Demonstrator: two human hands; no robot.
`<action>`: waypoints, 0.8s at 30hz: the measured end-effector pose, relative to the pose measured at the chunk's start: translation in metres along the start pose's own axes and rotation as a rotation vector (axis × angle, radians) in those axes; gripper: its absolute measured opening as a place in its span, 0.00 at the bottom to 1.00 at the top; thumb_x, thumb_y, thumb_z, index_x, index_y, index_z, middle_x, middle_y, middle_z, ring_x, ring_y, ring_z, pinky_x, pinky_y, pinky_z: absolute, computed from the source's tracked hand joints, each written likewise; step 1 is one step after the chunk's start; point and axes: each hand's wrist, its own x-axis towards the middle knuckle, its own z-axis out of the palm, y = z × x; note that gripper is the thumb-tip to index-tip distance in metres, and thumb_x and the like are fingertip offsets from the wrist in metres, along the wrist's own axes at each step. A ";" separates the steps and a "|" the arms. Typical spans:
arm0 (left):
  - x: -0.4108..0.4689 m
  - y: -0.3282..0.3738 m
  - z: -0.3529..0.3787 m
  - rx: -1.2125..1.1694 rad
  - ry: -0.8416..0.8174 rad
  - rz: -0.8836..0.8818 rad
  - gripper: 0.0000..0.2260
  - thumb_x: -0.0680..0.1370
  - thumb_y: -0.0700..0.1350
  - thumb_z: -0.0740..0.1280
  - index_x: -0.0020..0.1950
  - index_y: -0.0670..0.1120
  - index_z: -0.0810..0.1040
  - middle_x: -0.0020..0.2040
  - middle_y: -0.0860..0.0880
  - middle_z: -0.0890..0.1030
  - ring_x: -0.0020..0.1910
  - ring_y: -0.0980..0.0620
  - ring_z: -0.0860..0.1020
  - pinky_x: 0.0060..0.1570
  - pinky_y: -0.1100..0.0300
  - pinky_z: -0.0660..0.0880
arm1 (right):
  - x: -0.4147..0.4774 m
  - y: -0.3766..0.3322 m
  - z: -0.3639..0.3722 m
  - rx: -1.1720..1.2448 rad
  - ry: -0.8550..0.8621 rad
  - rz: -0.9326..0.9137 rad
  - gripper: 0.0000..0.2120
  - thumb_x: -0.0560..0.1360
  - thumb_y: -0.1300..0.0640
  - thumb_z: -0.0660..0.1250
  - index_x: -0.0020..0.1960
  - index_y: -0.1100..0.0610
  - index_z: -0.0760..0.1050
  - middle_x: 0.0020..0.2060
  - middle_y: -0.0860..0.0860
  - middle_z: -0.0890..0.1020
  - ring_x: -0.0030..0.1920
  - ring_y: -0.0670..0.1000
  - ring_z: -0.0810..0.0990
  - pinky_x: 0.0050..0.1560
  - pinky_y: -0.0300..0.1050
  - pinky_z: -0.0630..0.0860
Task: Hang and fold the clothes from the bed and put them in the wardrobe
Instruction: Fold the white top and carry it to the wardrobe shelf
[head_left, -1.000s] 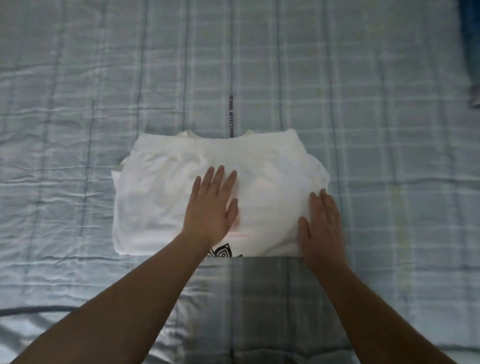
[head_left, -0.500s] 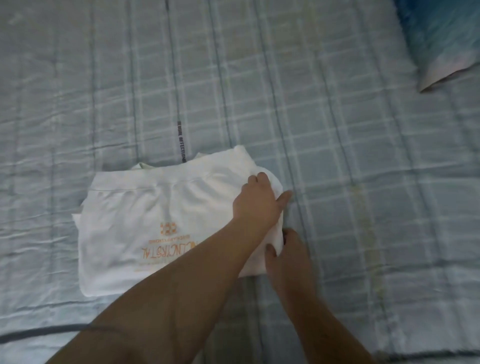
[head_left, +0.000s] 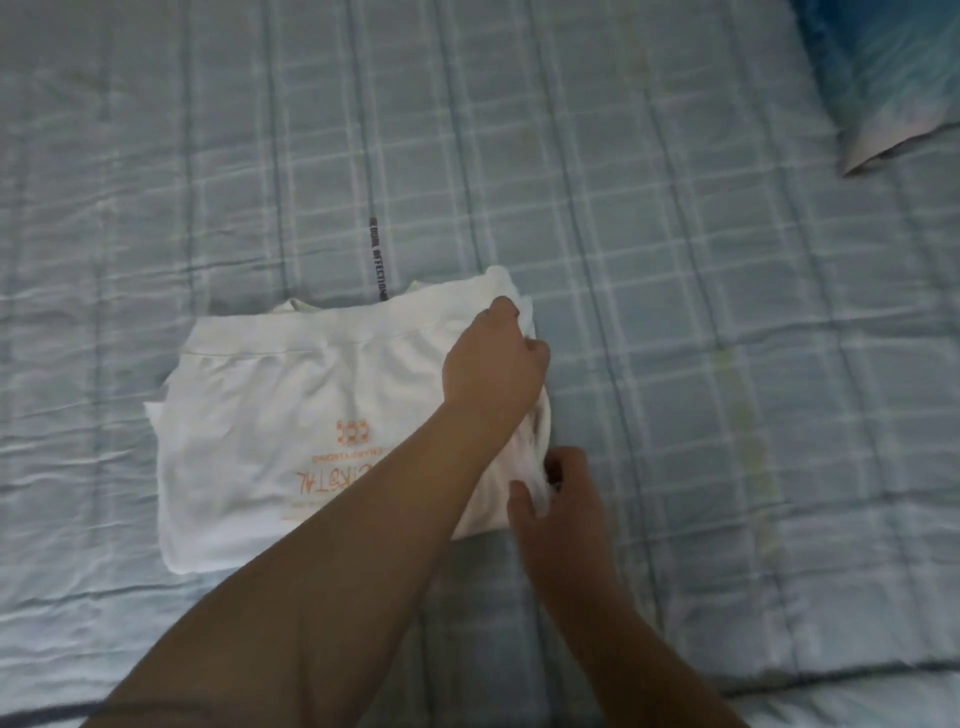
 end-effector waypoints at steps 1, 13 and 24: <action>-0.004 -0.011 -0.016 -0.047 0.017 -0.002 0.05 0.77 0.45 0.63 0.49 0.47 0.67 0.41 0.50 0.73 0.40 0.48 0.73 0.41 0.57 0.65 | -0.009 -0.010 0.009 0.012 0.005 -0.032 0.15 0.71 0.50 0.69 0.50 0.40 0.65 0.45 0.41 0.78 0.44 0.45 0.79 0.48 0.54 0.79; -0.056 -0.268 -0.204 -0.445 -0.029 -0.053 0.27 0.72 0.27 0.56 0.64 0.47 0.80 0.62 0.55 0.78 0.56 0.53 0.78 0.47 0.79 0.67 | -0.128 -0.127 0.217 -0.249 -0.219 -0.474 0.28 0.68 0.66 0.69 0.61 0.45 0.67 0.55 0.44 0.69 0.50 0.51 0.77 0.49 0.51 0.79; -0.052 -0.401 -0.212 -0.747 -0.112 -0.135 0.35 0.71 0.24 0.57 0.71 0.55 0.72 0.71 0.52 0.72 0.65 0.53 0.74 0.54 0.69 0.75 | -0.142 -0.141 0.337 -0.572 -0.324 -0.521 0.22 0.70 0.61 0.65 0.62 0.50 0.66 0.53 0.48 0.66 0.47 0.57 0.76 0.41 0.54 0.78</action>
